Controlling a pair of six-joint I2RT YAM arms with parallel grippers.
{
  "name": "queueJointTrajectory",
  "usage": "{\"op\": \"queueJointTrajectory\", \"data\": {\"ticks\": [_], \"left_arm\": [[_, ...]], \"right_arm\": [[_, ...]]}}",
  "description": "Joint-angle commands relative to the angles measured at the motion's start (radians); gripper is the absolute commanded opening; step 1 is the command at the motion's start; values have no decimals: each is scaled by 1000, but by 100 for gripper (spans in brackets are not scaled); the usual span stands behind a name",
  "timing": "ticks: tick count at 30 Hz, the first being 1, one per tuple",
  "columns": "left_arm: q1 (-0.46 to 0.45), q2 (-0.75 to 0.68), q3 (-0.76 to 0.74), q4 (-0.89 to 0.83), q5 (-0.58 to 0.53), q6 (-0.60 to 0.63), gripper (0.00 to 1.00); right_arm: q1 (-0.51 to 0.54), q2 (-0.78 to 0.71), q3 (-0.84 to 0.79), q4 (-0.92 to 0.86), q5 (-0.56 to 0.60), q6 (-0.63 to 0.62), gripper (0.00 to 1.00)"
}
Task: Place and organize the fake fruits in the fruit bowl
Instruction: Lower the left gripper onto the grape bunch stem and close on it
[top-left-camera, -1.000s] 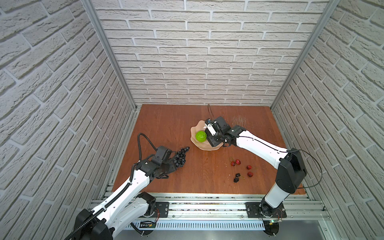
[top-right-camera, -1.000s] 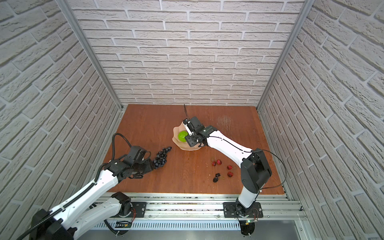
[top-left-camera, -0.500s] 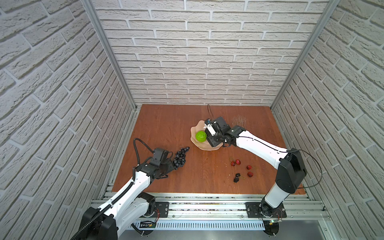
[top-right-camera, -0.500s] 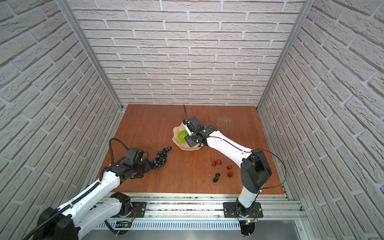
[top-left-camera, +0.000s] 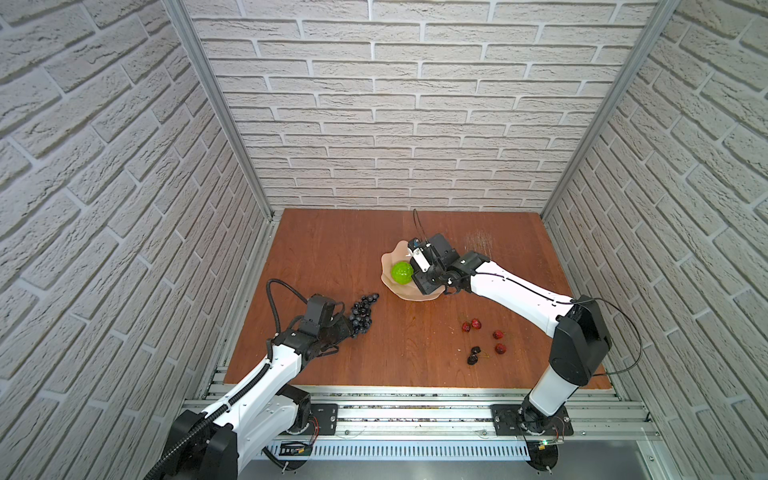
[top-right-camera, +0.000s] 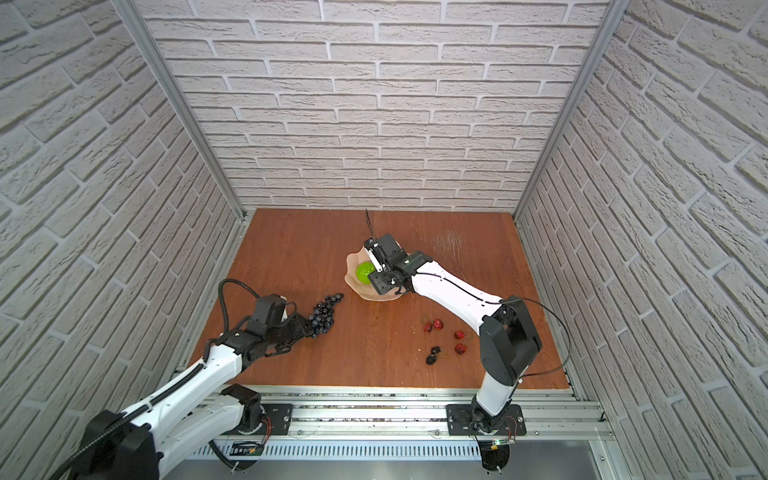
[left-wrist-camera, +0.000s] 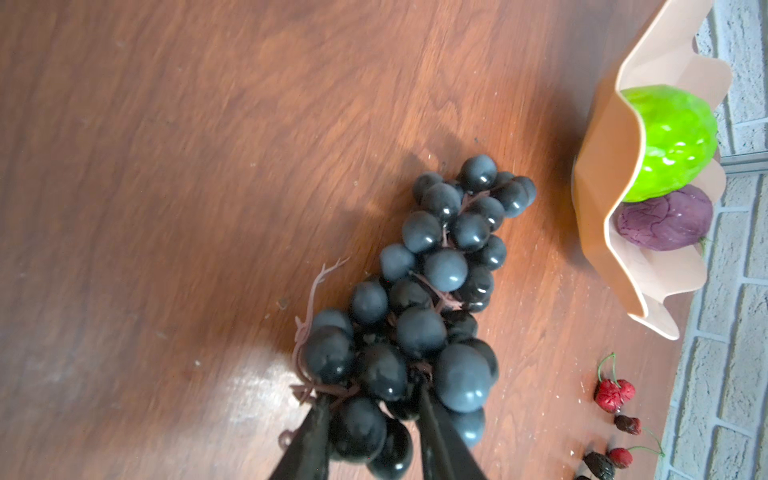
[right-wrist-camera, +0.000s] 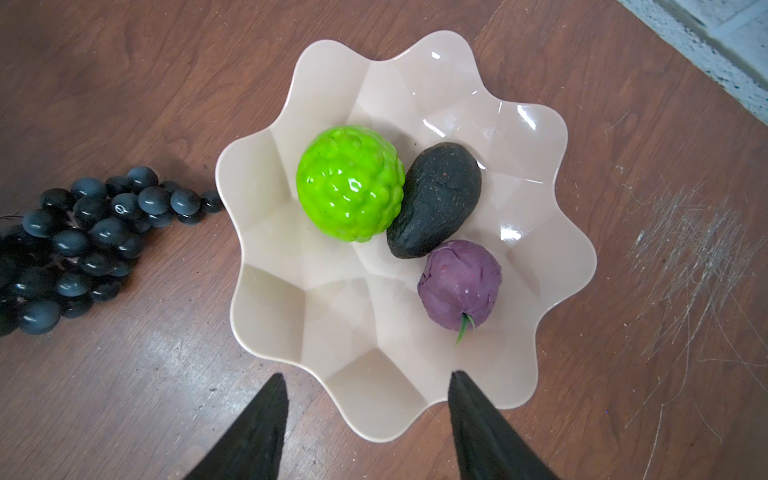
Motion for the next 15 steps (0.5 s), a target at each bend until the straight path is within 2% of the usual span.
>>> {"op": "queueJointTrajectory", "data": {"ticks": [1,6,11,15], "left_arm": [[9,13,-19,74,6,15,31],[13,35,-27,100,16,11,22],[13,20,-24,96,20,6,8],[15,-9,-5,61,22,9,4]], "right_arm": [[9,-2,11,19,2,11,63],[11,-5,6,23,2,14,63],[13,-5,7,23,3,14,63],[13,-6,7,26,4,14,63]]}}
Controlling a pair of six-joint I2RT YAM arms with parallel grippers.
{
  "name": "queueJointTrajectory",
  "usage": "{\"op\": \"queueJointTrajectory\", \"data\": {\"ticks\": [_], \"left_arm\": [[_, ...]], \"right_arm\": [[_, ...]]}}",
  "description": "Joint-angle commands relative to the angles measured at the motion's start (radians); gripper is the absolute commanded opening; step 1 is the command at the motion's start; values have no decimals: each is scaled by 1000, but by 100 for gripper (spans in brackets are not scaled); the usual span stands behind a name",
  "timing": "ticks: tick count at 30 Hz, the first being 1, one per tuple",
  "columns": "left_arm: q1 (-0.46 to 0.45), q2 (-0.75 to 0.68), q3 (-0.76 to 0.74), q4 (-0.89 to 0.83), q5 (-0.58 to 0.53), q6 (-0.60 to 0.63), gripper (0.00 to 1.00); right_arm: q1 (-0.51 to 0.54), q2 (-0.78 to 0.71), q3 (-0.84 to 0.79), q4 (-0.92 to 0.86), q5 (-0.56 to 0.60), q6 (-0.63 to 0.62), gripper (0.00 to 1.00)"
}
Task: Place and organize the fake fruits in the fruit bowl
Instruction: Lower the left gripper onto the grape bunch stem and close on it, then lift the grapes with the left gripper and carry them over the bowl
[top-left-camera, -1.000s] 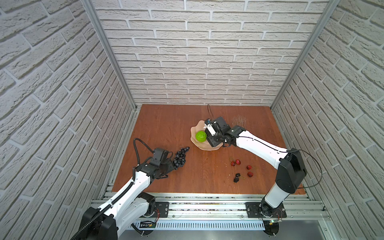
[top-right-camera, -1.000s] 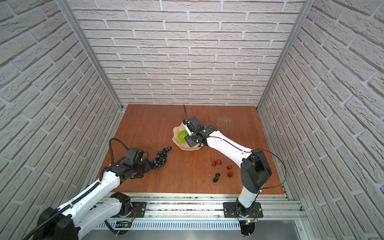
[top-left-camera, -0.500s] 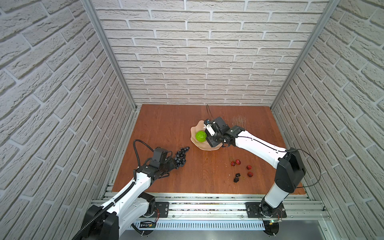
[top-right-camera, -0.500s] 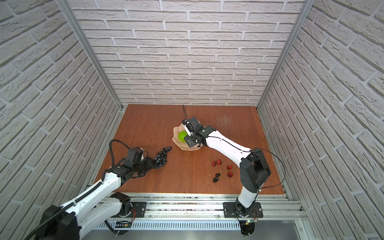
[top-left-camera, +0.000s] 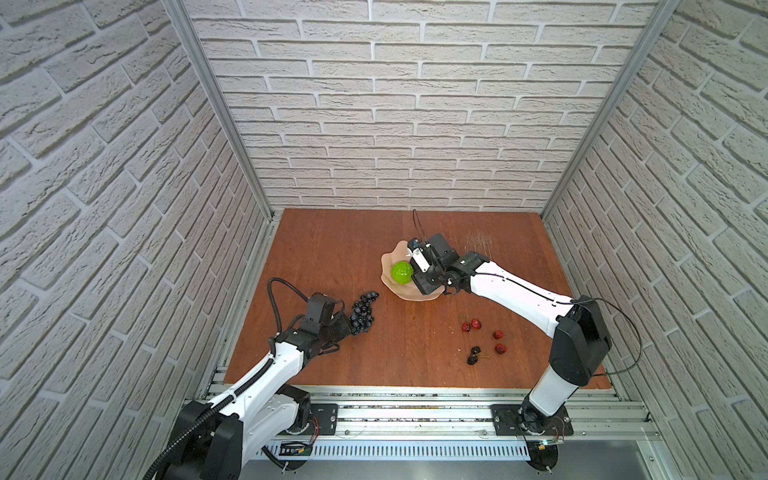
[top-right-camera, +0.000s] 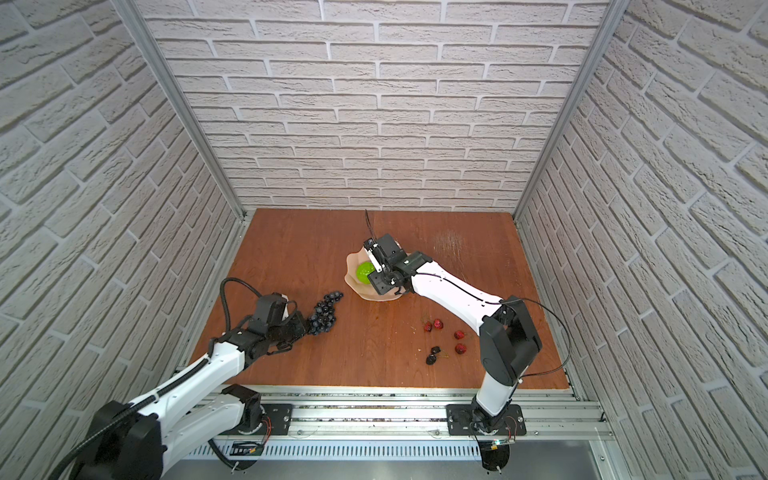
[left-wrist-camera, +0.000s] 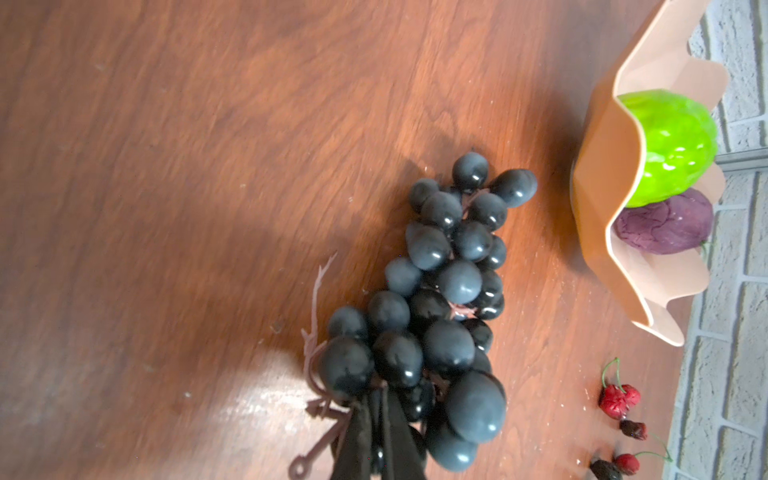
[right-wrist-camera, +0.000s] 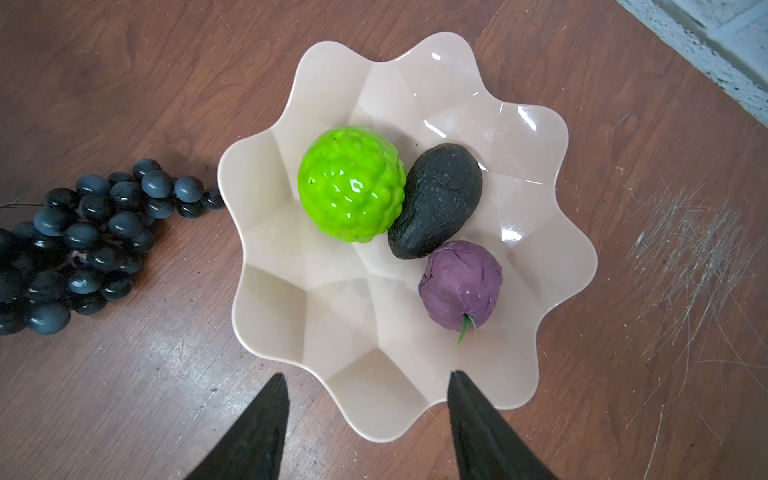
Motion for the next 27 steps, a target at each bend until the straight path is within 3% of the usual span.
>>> {"op": "queueJointTrajectory", "data": {"ticks": [1,11,19,27], "left_arm": [[7,-31,14,-4,13,10,3],[10,-92,150,-190,50,61,0],[10,-58,368,-301,100,130,0],[11,61,598,-374,184,205,0]], "right_arm": [[11,-6,7,27,3,14,63],[13,-18,4,34,18,7,63],[11,-38,-3,45,20,4,63],[-88,-99,-31,67,-120,60,63]]}}
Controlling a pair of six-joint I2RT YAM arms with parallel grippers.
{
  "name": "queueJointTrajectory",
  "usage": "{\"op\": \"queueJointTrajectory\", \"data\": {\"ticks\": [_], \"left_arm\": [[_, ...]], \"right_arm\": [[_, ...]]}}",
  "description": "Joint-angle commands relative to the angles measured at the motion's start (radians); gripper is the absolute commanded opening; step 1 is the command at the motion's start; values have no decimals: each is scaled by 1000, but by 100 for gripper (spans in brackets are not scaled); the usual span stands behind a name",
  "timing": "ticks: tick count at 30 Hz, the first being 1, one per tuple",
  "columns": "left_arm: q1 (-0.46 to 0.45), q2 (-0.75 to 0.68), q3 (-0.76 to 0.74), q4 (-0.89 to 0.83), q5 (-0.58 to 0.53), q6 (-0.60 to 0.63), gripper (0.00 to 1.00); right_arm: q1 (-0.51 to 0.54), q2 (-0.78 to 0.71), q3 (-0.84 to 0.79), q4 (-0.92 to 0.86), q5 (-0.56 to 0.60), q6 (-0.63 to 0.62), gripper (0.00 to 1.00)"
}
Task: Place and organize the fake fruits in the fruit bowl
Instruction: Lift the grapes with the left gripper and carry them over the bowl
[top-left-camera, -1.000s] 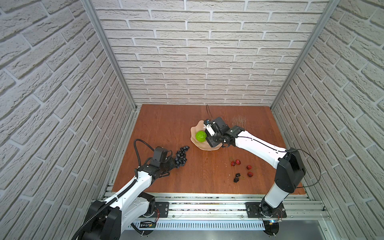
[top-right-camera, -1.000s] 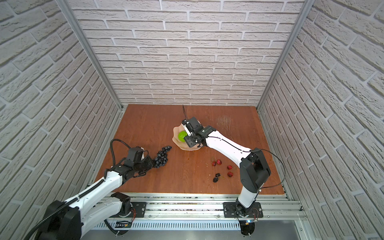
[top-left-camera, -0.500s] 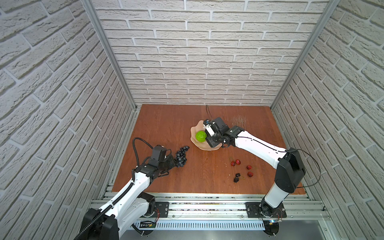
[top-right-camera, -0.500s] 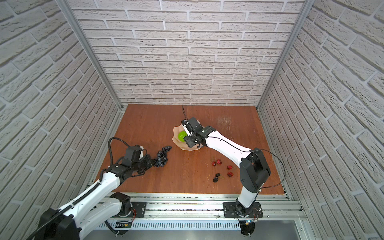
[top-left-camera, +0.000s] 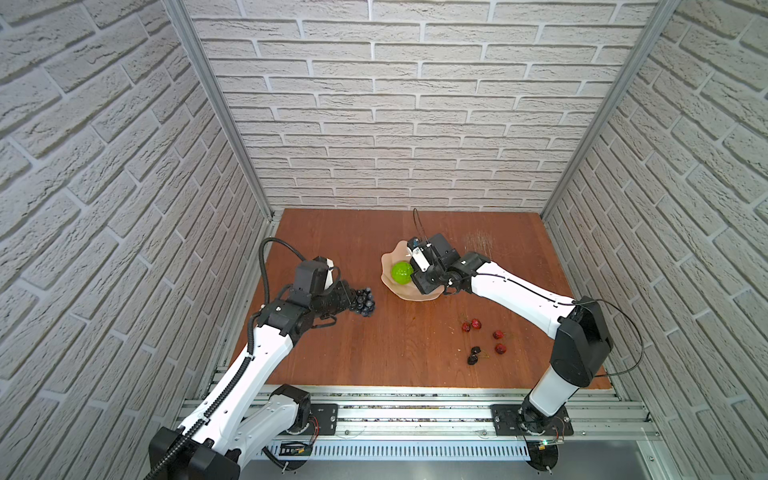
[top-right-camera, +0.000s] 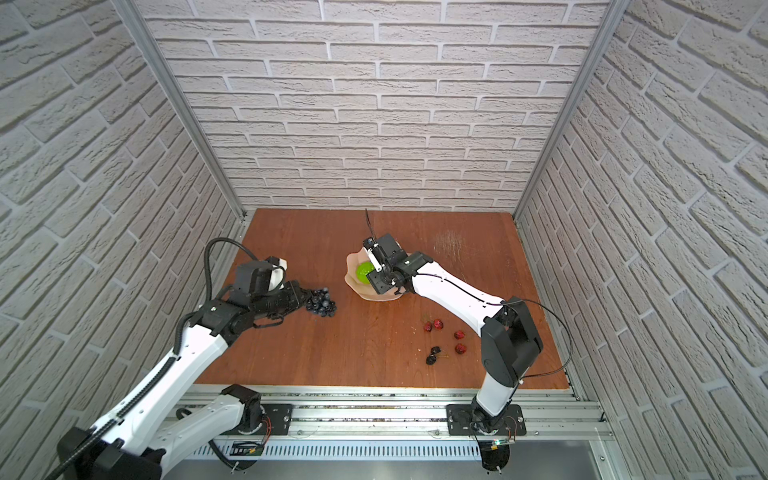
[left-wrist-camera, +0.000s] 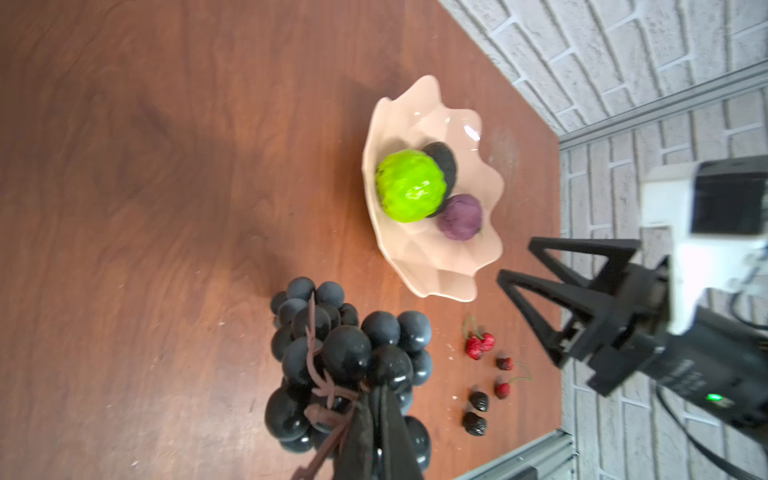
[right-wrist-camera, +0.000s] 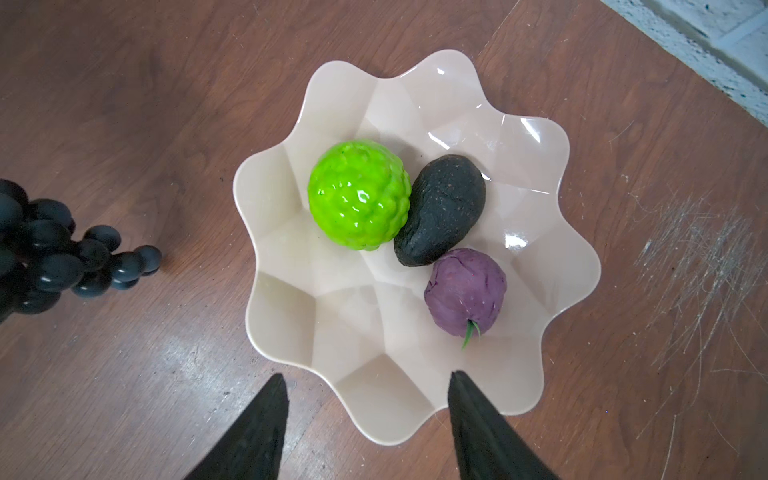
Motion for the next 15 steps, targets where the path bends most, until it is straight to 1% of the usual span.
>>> {"op": "queueJointTrajectory", "data": {"ticks": [1,8,15], "left_arm": [[7,47,96,-23,65,63,0],[-14,201,334,-58,162,121,0],[-83,395,540,-36,263,160,0]], "right_arm": [[-72,-74,-21,45,-92,51,63],[-192,-147,-83,62,-189,101,63],[-275,-214,-146,69,-211,115,63]]}}
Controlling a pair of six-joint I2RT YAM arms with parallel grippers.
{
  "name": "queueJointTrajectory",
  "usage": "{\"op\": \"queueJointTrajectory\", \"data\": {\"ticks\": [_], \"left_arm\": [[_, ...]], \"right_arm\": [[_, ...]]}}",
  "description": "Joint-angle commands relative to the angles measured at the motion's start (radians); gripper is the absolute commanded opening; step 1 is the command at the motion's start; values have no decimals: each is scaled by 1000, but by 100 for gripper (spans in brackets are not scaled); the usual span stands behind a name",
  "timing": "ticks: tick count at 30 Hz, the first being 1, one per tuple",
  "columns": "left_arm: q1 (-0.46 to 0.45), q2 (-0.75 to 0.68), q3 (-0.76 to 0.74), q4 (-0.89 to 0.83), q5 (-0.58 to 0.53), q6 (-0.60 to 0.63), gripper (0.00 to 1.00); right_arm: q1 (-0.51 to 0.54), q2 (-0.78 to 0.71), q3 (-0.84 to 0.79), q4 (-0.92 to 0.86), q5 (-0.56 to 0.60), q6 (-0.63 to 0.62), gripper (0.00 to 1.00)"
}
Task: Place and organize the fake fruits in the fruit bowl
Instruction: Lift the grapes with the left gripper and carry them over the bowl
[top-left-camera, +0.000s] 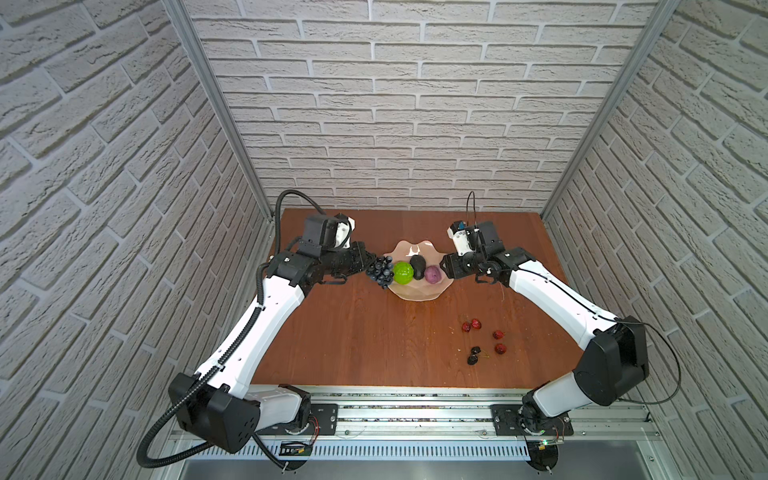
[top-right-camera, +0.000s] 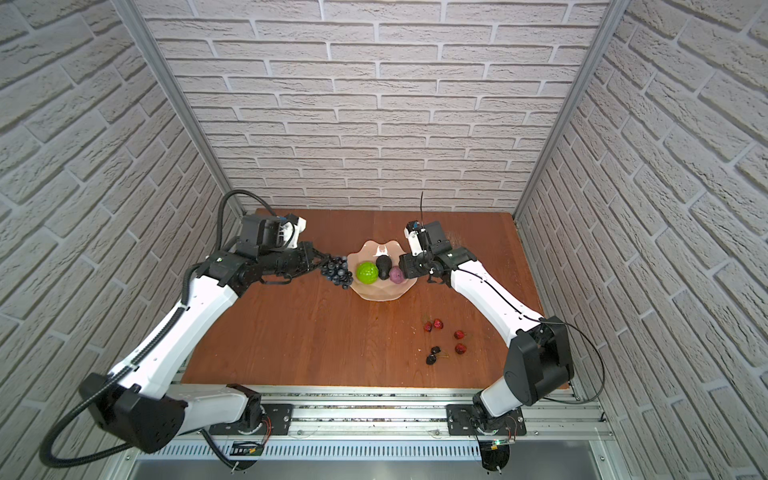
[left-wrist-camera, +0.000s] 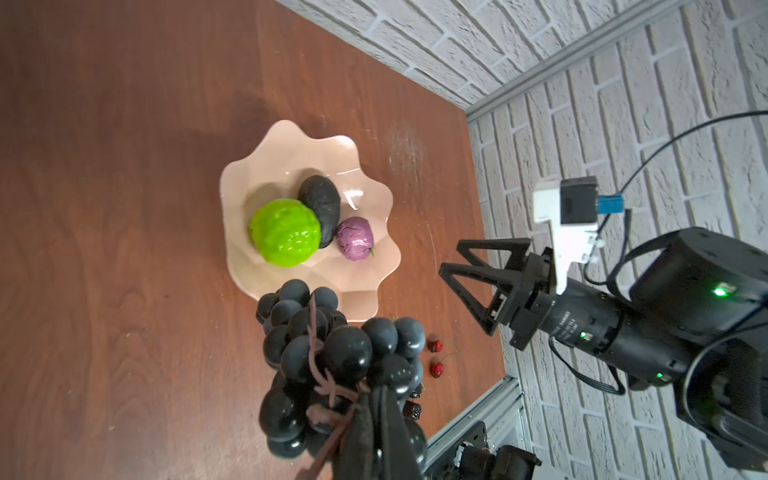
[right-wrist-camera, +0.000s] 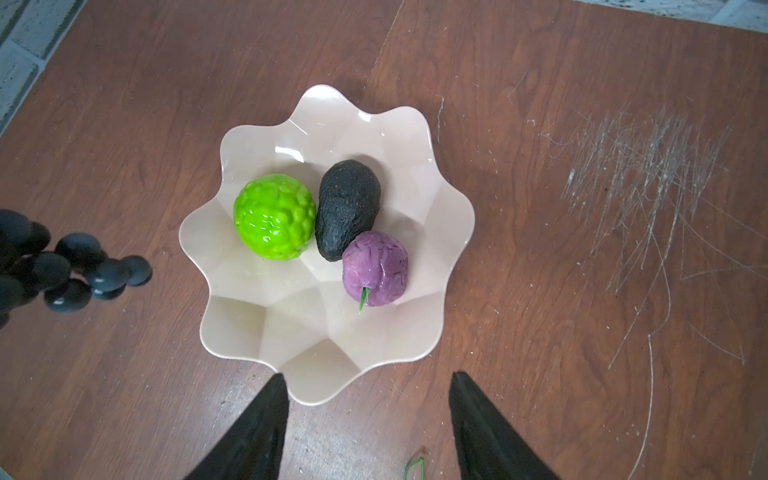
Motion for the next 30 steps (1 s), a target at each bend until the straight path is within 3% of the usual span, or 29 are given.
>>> {"op": "queueJointTrajectory", "data": {"ticks": [1,10,30], "left_arm": [[-38,87,97,40,96,43,0],[-125,323,267,92,149,43,0],[-181,479,304,222,222,-21,0]], "right_arm": [[-30,-43,-24,37,-36,21,63],[-74,-86,-86,48,-48,17,63],[-92,-145,-141,38,-15,-11,64]]}}
